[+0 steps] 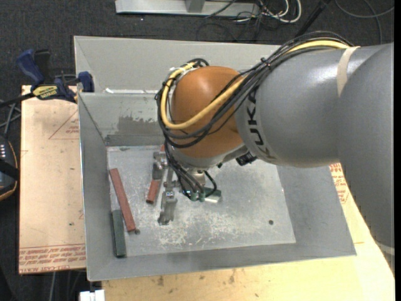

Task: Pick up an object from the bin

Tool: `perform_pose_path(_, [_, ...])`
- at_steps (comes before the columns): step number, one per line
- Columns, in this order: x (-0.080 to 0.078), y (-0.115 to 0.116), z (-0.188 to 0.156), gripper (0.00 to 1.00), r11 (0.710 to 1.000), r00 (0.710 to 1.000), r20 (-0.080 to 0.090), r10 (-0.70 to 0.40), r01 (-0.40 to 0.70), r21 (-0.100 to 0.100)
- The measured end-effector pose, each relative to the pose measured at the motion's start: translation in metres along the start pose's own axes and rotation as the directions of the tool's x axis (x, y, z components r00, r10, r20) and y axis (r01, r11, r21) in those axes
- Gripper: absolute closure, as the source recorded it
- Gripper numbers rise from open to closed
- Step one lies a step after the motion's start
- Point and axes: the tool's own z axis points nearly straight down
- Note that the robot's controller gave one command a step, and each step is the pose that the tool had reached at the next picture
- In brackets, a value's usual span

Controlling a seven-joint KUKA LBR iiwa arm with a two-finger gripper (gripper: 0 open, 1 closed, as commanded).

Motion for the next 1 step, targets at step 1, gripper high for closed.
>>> perform_pose_path(1, [-0.0007,-0.0002,-0.0007,0.0,1.0,1.0,0.002,0.001,-0.001,0.0])
